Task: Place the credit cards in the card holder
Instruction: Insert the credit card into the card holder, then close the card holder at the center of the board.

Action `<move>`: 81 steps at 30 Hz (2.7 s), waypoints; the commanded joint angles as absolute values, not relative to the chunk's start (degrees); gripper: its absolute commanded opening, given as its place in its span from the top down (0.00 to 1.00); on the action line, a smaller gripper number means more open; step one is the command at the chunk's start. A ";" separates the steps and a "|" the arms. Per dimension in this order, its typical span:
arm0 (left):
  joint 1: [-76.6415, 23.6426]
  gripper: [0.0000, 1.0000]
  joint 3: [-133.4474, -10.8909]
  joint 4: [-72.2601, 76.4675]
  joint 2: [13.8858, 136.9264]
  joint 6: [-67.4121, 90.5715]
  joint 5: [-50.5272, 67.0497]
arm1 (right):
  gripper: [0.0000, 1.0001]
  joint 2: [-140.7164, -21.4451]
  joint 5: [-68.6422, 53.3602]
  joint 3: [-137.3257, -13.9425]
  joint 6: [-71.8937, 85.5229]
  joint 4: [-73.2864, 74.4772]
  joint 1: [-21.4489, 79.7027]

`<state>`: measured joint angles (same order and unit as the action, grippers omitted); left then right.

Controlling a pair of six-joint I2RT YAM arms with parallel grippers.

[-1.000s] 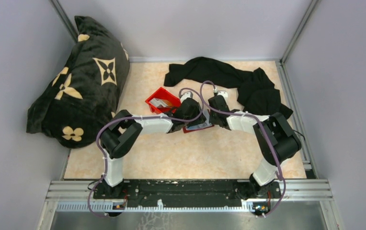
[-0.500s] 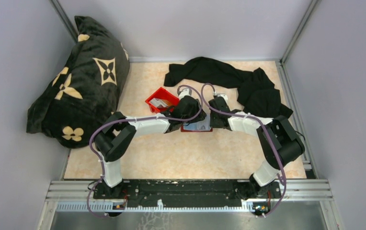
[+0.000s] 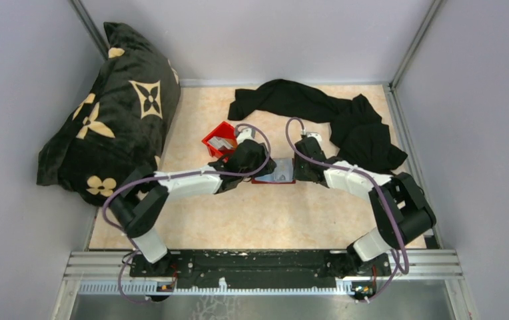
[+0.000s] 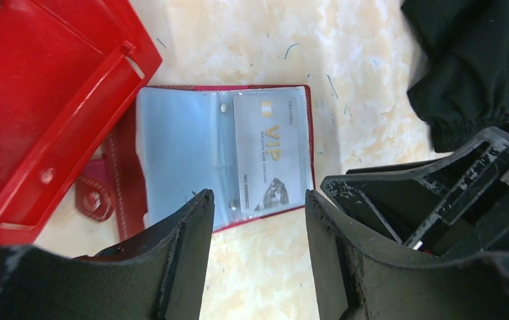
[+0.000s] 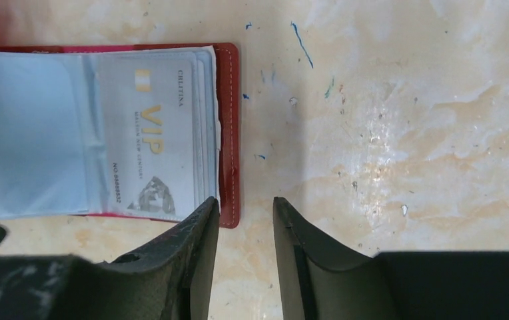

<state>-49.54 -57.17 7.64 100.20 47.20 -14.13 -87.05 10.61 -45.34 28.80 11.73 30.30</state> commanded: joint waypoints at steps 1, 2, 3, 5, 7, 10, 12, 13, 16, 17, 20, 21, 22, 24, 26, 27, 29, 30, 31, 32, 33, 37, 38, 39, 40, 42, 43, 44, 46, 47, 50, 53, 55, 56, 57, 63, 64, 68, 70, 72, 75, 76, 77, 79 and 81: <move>-50.23 0.41 -52.65 7.85 93.47 46.04 -16.72 | 0.61 -81.79 8.80 -43.59 30.52 8.94 29.87; -50.28 0.41 -51.43 7.80 92.57 46.12 -17.10 | 0.58 -81.22 7.68 -43.09 30.86 8.43 29.74; -50.36 0.41 -50.60 7.73 91.75 46.18 -17.28 | 0.58 -80.90 6.75 -42.61 31.07 7.88 29.52; -50.44 0.41 -49.48 7.76 90.85 46.42 -17.25 | 0.56 -80.33 4.88 -41.40 31.61 6.46 29.15; -50.58 0.40 -48.99 7.49 90.84 46.55 -16.94 | 0.54 -80.02 3.03 -39.85 31.94 4.75 28.94; -50.87 0.40 -48.82 6.81 91.51 47.07 -16.50 | 0.52 -79.86 1.01 -38.30 32.62 2.30 28.64; -51.14 0.40 -48.55 6.64 91.72 47.17 -16.93 | 0.50 -79.72 -0.49 -37.38 33.21 0.78 28.00; -51.16 0.40 -48.46 6.52 91.87 47.13 -17.08 | 0.50 -79.84 -1.15 -37.14 33.44 0.19 27.63; -51.24 0.40 -48.41 5.71 92.26 47.15 -17.31 | 0.49 -80.29 -3.03 -36.29 34.02 -1.56 26.51; -51.37 0.40 -48.47 5.57 92.42 47.11 -17.37 | 0.48 -80.43 -3.69 -35.96 34.31 -2.11 26.13; -51.49 0.40 -48.90 4.32 93.18 47.04 -17.75 | 0.48 -80.75 -5.12 -35.07 35.17 -3.71 25.09; -51.57 0.40 -49.06 3.85 93.50 47.01 -18.07 | 0.48 -80.85 -5.10 -34.87 35.33 -3.87 24.93; -51.63 0.40 -49.35 3.26 93.82 46.97 -18.53 | 0.48 -80.92 -5.04 -34.79 35.45 -3.85 24.88; -51.68 0.40 -50.10 2.22 94.69 46.83 -19.34 | 0.48 -81.11 -5.00 -34.64 35.72 -3.87 24.78; -51.75 0.40 -50.95 1.51 95.74 46.69 -19.86 | 0.48 -81.52 -4.92 -34.56 35.81 -3.95 24.79; -51.81 0.40 -51.42 1.11 96.36 46.59 -20.13 | 0.48 -81.68 -4.96 -34.54 35.80 -4.03 24.76; -51.85 0.40 -52.26 0.25 97.10 46.52 -20.49 | 0.48 -82.03 -5.02 -34.46 35.78 -4.03 24.78; -51.84 0.40 -52.63 -0.12 97.44 46.50 -20.69 | 0.48 -82.15 -5.04 -34.38 35.77 -4.12 24.73; -51.84 0.40 -52.99 -0.58 97.76 46.37 -21.09 | 0.48 -82.29 -5.06 -34.30 35.77 -4.15 24.78; -51.89 0.40 -53.28 -1.18 98.06 46.40 -21.36 | 0.48 -82.40 -5.17 -34.24 35.77 -4.25 24.74; -51.89 0.40 -53.48 -1.53 98.24 46.41 -21.62 | 0.48 -82.58 -5.29 -34.21 35.79 -4.30 24.77; -52.07 0.40 -54.03 -4.13 98.81 46.63 -22.55 | 0.48 -82.97 -5.84 -33.90 36.06 -4.79 24.79; -52.11 0.40 -53.91 -4.47 98.67 46.73 -22.75 | 0.48 -83.09 -5.95 -33.78 36.30 -5.05 24.79; -52.18 0.40 -53.77 -4.83 98.50 46.75 -23.03 | 0.48 -83.20 -6.06 -33.68 36.37 -5.23 24.79; -52.27 0.40 -53.63 -5.20 98.26 46.89 -23.41 | 0.48 -83.37 -6.16 -33.59 36.52 -5.41 24.79; -52.37 0.39 -53.34 -6.05 97.94 46.98 -24.43 | 0.48 -83.77 -6.07 -33.49 36.62 -5.51 24.73; -52.34 0.38 -53.27 -6.41 97.91 47.14 -25.01 | 0.48 -84.06 -6.08 -33.51 36.72 -5.64 24.76; -52.33 0.38 -53.27 -6.68 97.93 47.27 -25.46 | 0.48 -84.29 -6.09 -33.38 36.77 -5.89 24.73; -52.34 0.37 -53.62 -7.36 98.42 47.28 -26.10 | 0.48 -84.75 -6.06 -33.21 36.91 -6.25 24.74; -52.33 0.37 -53.80 -7.64 98.82 47.38 -26.35 | 0.48 -84.99 -6.06 -33.08 36.98 -6.35 24.70; -52.41 0.36 -54.04 -7.84 99.63 47.49 -26.75 | 0.48 -85.42 -5.75 -32.63 37.08 -6.56 24.70; -52.40 0.36 -54.52 -8.26 100.46 47.46 -27.21 | 0.48 -85.80 -5.77 -31.72 37.39 -7.29 24.70; -52.47 0.36 -54.73 -8.56 100.93 47.56 -27.56 | 0.48 -86.20 -5.94 -31.26 37.44 -7.82 24.72; -52.44 0.36 -54.75 -8.62 101.20 47.61 -27.68 | 0.48 -86.36 -6.04 -30.92 37.51 -8.16 24.72; -52.42 0.36 -54.82 -8.76 101.36 47.65 -27.87 | 0.48 -86.58 -6.14 -30.56 37.67 -8.60 24.66; -52.46 0.35 -54.70 -9.80 100.24 49.46 -30.74 | 0.48 -87.51 -6.60 -28.60 38.39 -10.58 24.70; -52.45 0.34 -54.72 -9.70 99.99 49.50 -31.47 | 0.48 -87.47 -6.66 -28.45 38.47 -10.67 24.72; -52.41 0.34 -56.64 -11.68 101.05 50.03 -33.60 | 0.48 -87.30 -6.69 -28.30 38.50 -10.59 24.70; -52.44 0.33 -57.77 -12.49 102.21 50.17 -33.81 | 0.47 -87.06 -6.77 -28.32 38.50 -10.54 24.68; -52.47 0.33 -58.47 -12.67 103.46 50.64 -33.55 | 0.48 -86.92 -6.91 -28.26 38.51 -10.54 24.70; -52.45 0.33 -59.21 -12.59 105.47 51.42 -32.32 | 0.48 -87.01 -6.99 -28.11 38.54 -10.53 24.69; -52.40 0.33 -59.23 -12.31 105.93 51.78 -31.75 | 0.48 -87.01 -7.04 -27.98 38.50 -10.54 24.70; -52.42 0.33 -58.97 -11.80 106.33 52.11 -31.18 | 0.48 -87.01 -7.03 -27.89 38.50 -10.55 24.65; -52.43 0.33 -58.17 -10.21 106.58 52.60 -29.93 | 0.48 -87.09 -7.15 -27.70 38.54 -10.70 24.65; -52.46 0.33 -57.19 -8.74 106.83 53.07 -28.67 | 0.48 -87.39 -7.33 -27.62 38.62 -10.85 24.70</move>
